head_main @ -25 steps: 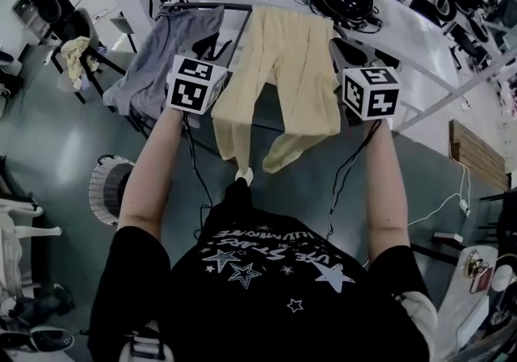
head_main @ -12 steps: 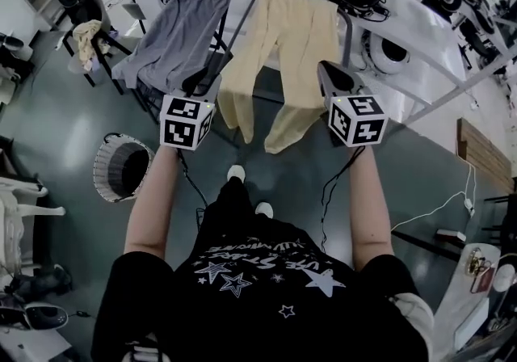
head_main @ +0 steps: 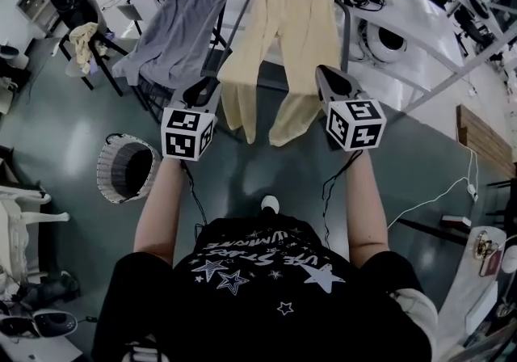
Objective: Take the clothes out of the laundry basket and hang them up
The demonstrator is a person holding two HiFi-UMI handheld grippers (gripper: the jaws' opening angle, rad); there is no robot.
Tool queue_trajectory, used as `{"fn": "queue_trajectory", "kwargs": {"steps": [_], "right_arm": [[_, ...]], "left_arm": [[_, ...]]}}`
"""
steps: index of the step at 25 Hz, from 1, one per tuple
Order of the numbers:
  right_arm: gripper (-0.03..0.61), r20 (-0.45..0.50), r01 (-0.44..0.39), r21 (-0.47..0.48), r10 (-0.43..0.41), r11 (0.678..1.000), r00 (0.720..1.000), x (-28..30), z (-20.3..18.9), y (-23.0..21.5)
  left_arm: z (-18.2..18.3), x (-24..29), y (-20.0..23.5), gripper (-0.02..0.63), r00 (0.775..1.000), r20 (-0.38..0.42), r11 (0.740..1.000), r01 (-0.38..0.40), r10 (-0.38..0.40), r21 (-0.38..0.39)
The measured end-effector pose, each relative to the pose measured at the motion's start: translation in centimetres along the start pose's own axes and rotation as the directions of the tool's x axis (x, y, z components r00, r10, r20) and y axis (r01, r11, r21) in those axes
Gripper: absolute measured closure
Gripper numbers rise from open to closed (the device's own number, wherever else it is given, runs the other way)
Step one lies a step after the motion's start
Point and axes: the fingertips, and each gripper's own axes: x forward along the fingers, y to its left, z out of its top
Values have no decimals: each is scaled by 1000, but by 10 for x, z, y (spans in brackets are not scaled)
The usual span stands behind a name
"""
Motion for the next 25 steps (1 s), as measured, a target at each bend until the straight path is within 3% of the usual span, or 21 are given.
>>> {"fn": "queue_trajectory", "kwargs": {"steps": [8, 16, 25], "right_arm": [[570, -39, 68, 41, -66, 997, 997, -11, -23, 65], [569, -75, 148, 50, -144, 988, 987, -50, -43, 128], [569, -98, 224, 90, -216, 970, 972, -102, -69, 191]], "left_arm": [[-39, -49, 11, 512, 997, -5, 997, 82, -82, -13], [-73, -104, 26, 571, 991, 24, 991, 130, -129, -39], [-103, -164, 15, 592, 969, 32, 969, 247, -246, -18]]}}
